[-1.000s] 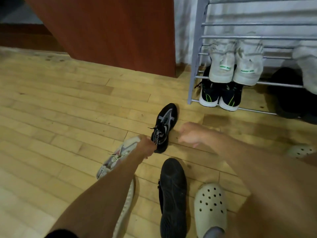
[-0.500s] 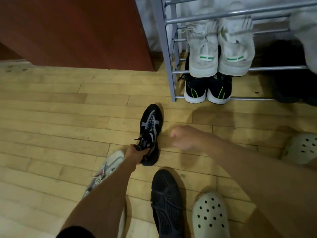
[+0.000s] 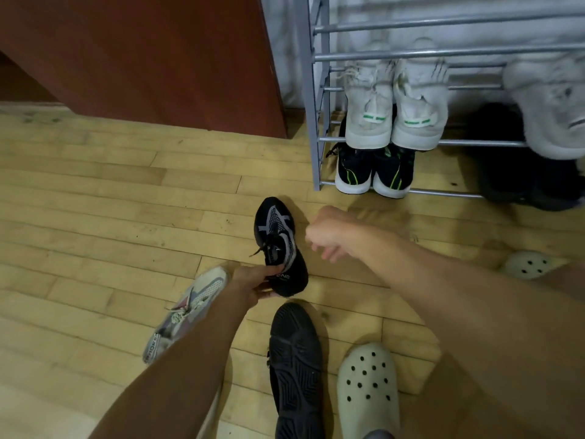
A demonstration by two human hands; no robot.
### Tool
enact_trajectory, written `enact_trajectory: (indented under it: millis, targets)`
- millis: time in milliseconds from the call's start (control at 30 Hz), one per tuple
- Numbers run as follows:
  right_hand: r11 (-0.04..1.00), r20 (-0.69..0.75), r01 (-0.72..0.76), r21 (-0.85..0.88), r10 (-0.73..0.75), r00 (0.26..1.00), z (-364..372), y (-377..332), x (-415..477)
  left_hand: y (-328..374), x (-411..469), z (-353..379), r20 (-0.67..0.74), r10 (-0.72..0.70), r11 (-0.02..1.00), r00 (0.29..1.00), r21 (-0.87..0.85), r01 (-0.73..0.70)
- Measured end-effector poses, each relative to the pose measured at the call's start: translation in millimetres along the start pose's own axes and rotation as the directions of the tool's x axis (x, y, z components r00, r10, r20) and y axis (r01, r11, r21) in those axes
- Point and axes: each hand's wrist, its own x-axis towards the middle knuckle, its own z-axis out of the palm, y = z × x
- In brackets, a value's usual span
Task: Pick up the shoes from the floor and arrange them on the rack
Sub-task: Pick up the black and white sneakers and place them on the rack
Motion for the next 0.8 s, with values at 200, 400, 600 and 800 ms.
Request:
enact_trajectory:
  millis: [200, 400, 600, 800]
  targets:
    - [0.993, -0.093, 0.018, 0.115, -0.007, 0.996, -11.9, -0.4, -50.1, 53.2, -87.9, -19.6, -0.024, 0.299, 0.954, 0.954, -0.002, -0.299]
    - [0.948, -0.166, 0.28, 0.153, -0.255, 0.953, -34.6, -24.5, -141.3, 94.7, -204.6, -14.2, 0.077, 0.566, 0.824, 0.821, -0.022, -0.566]
    - [0.825, -0.46, 0.498, 0.266, -0.346, 0.818, -81.1, -11.3, -237.6, 113.0, -307.9, 37.9, 0.221, 0.699, 0.703, 0.681, -0.038, -0.71]
    - [0.838, -0.592, 0.511, 0.193, -0.316, 0.742, -130.4, 40.3, -329.4, 110.9, -383.5, 107.3, 0.455, 0.655, 0.636, 0.604, 0.101, -0.765]
